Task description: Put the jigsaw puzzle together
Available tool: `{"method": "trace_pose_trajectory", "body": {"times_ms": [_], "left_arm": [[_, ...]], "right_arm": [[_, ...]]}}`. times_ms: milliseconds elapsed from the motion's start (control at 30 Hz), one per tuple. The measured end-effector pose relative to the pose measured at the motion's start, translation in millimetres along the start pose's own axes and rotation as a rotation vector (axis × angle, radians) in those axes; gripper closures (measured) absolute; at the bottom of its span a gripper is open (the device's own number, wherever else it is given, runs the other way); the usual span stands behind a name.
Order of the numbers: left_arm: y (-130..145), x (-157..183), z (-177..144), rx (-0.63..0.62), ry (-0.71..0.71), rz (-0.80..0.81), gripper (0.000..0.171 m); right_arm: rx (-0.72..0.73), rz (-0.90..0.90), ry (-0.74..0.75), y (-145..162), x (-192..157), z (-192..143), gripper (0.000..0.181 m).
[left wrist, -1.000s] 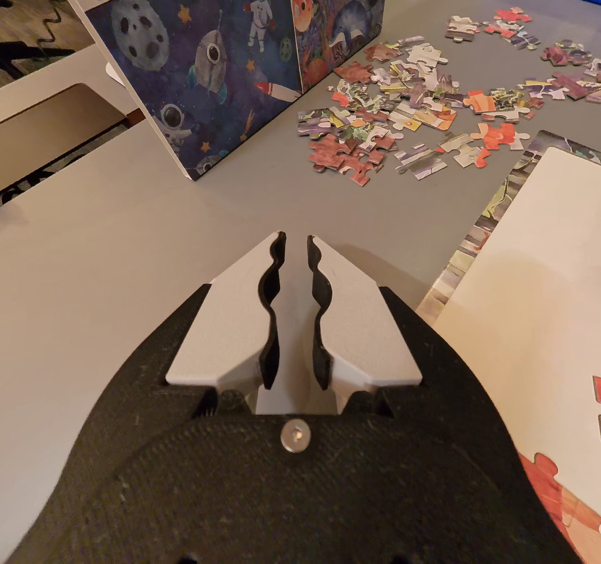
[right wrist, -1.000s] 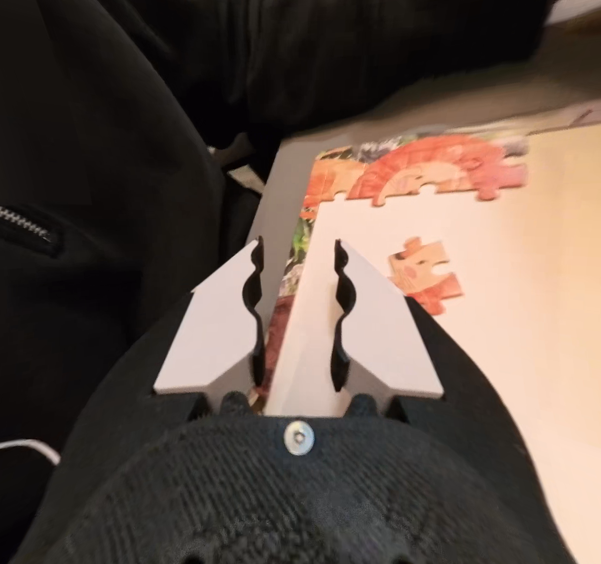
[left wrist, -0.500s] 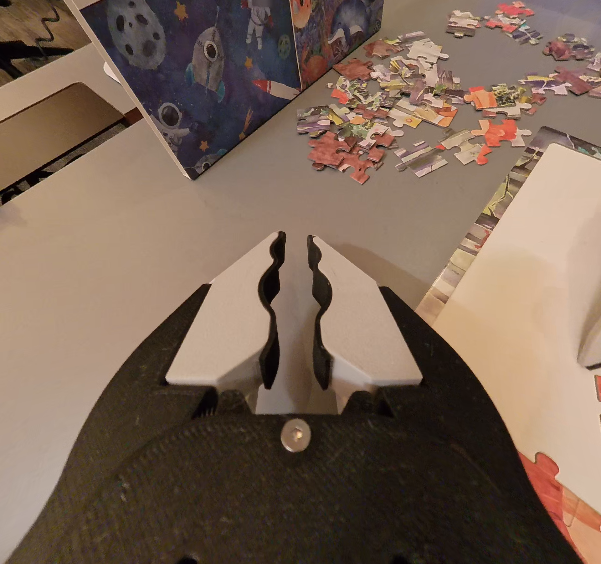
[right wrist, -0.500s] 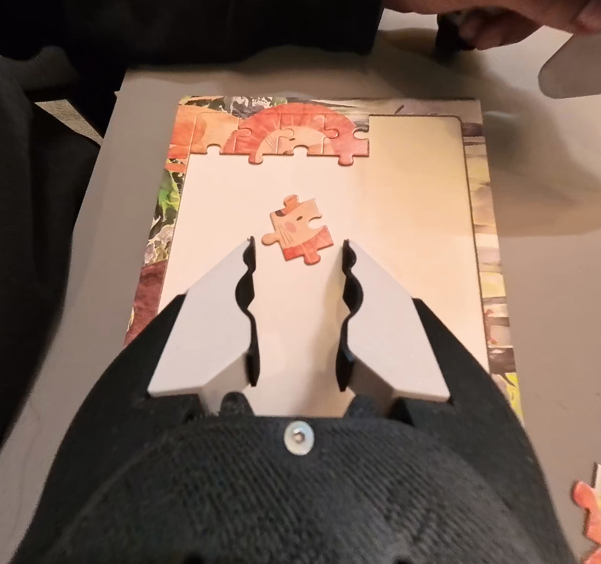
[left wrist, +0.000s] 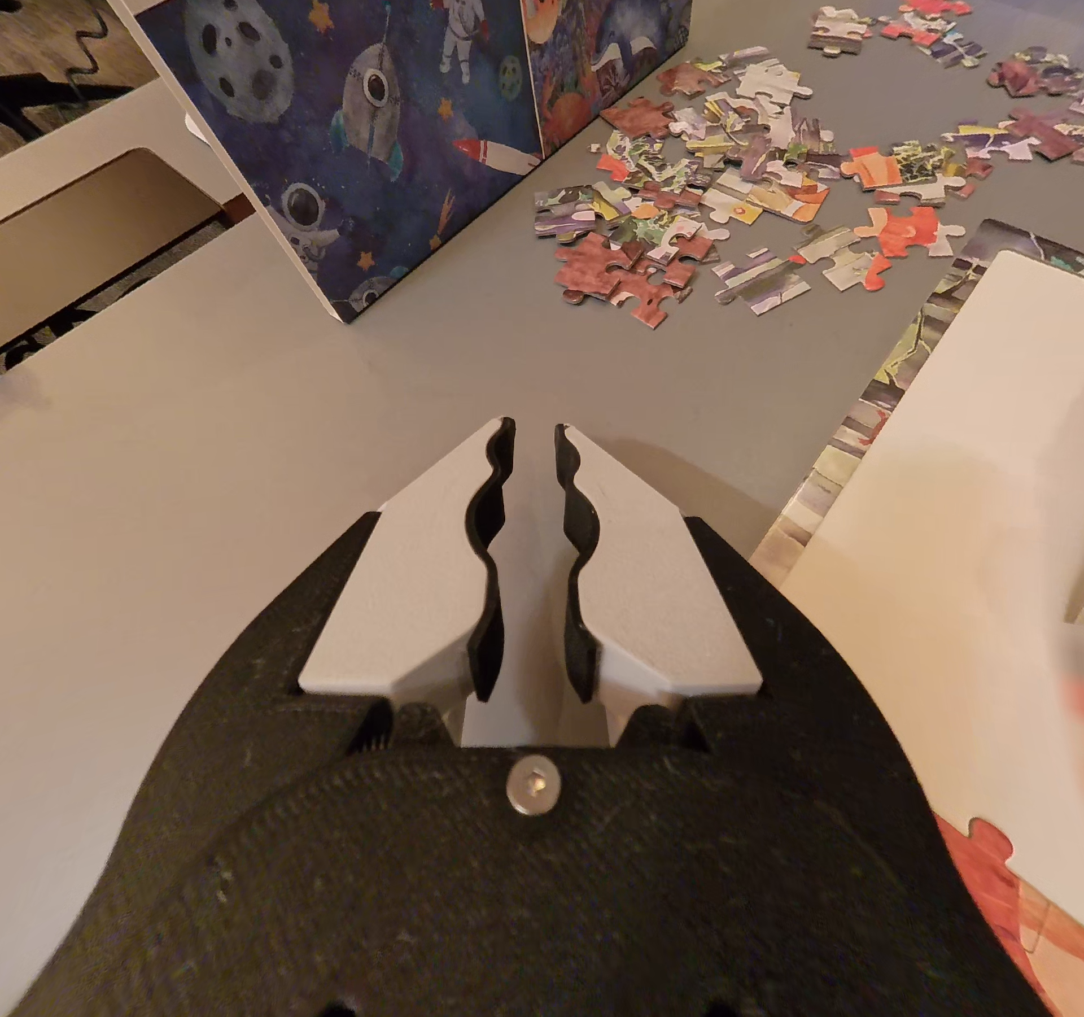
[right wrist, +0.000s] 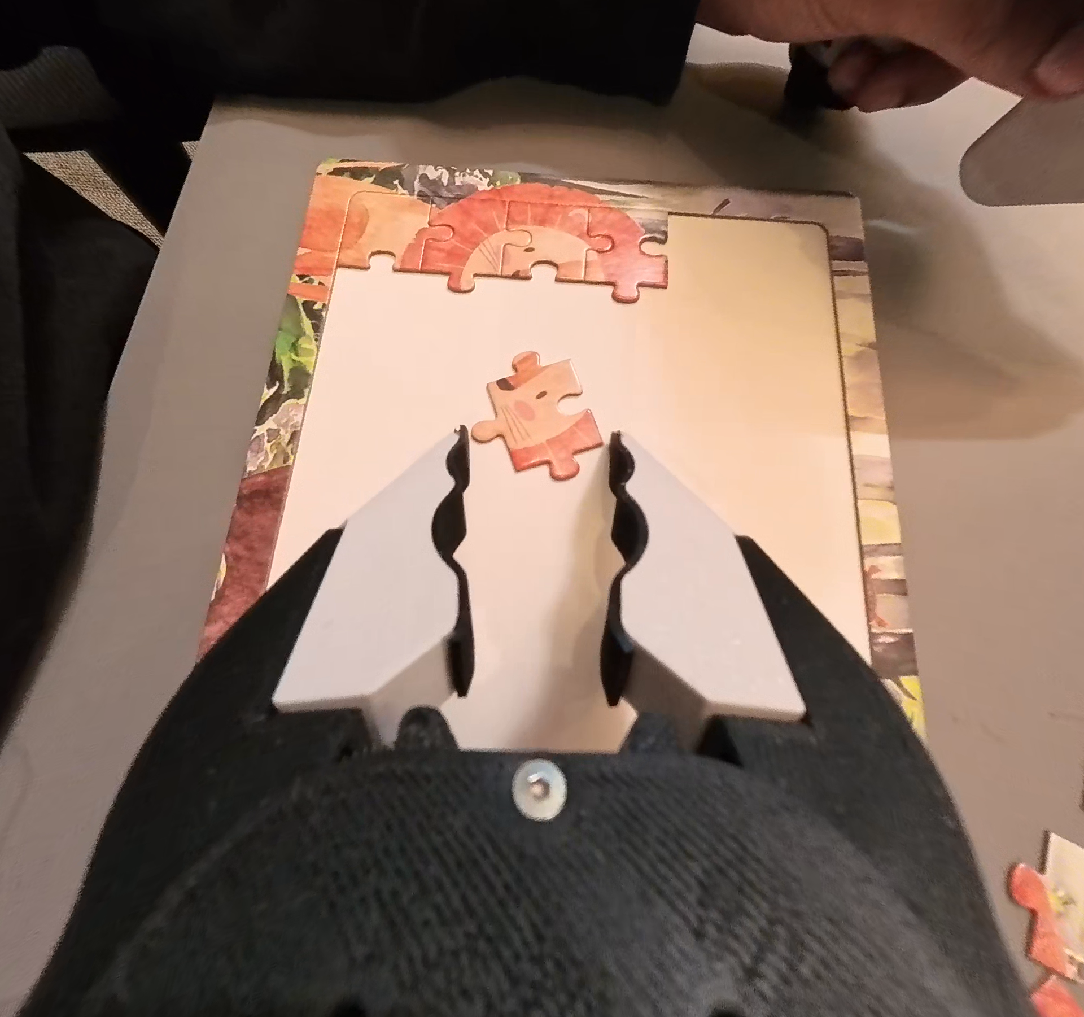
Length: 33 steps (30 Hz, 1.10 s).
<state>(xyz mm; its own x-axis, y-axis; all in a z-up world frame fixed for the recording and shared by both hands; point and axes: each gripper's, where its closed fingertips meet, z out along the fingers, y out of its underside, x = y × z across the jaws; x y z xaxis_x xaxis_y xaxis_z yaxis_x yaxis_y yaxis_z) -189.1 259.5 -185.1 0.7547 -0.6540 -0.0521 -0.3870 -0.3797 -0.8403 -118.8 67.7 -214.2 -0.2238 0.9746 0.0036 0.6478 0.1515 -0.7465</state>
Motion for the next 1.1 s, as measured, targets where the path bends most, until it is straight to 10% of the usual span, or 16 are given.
{"method": "trace_pose_trajectory", "body": {"times_ms": [1100], "left_arm": [[0.7,0.5,0.8,-0.006,-0.001,0.005,0.158]], "right_arm": [[0.063,0.014,-0.014,-12.9,-3.1,-4.1,0.153]]}}
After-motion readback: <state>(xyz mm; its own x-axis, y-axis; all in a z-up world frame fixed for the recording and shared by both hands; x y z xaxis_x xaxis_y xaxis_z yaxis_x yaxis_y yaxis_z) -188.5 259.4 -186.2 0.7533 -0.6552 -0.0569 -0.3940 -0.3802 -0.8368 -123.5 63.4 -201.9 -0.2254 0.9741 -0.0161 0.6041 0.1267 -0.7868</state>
